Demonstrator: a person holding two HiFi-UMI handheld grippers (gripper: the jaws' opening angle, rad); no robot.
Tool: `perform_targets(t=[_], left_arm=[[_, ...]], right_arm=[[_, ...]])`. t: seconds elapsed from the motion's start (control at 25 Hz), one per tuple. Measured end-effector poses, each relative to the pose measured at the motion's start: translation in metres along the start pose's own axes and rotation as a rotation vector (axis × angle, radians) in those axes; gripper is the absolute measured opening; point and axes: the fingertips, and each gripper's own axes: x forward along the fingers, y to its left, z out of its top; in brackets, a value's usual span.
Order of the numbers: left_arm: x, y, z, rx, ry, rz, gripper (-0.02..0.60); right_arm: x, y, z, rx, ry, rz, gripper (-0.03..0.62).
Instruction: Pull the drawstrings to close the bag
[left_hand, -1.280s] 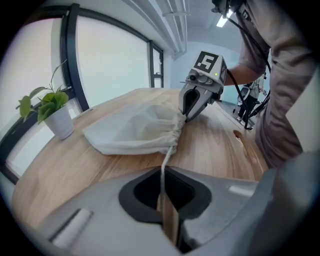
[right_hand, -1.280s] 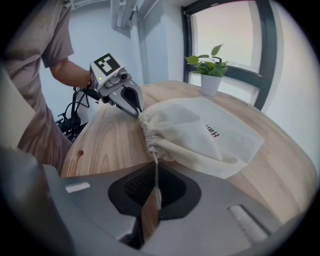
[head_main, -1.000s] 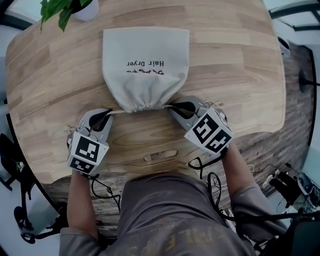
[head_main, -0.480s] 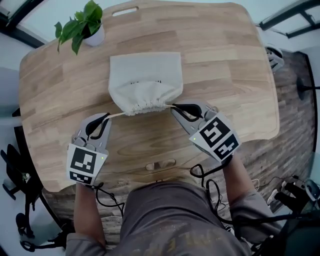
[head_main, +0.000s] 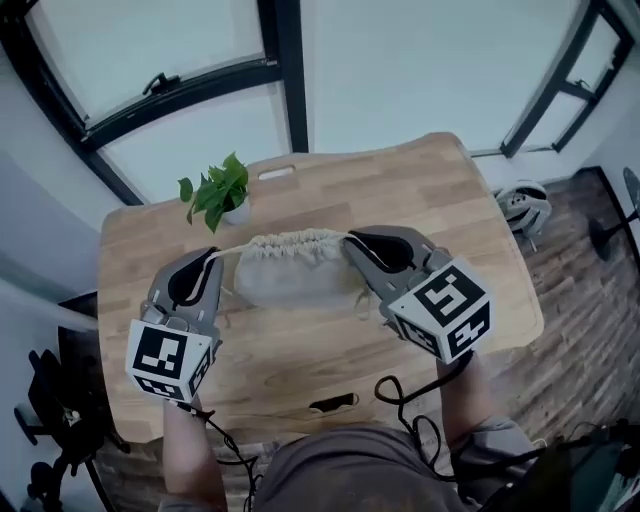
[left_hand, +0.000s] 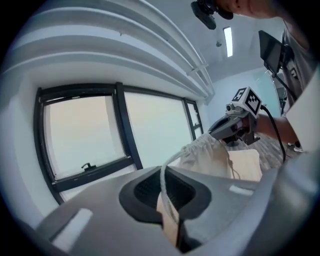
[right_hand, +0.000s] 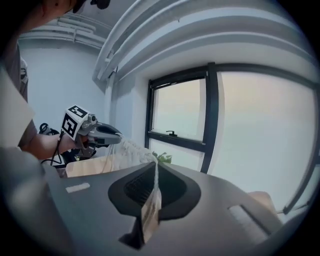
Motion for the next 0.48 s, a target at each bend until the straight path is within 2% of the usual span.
perform_targets(t=[0.2,0.48], left_arm=[[-0.015,0.016,0.041,-0.001,-0.083,0.048,0.003],[-0.022,0.022,0.052,0.001,-0.115,0.072,0.003]], right_arm=[[-0.017,0.001,0.050,-0.062,-0.083,-0.037,0.037],[-0.021,0.005,0.065,-0.088,-0.112,-0.069,0.035]])
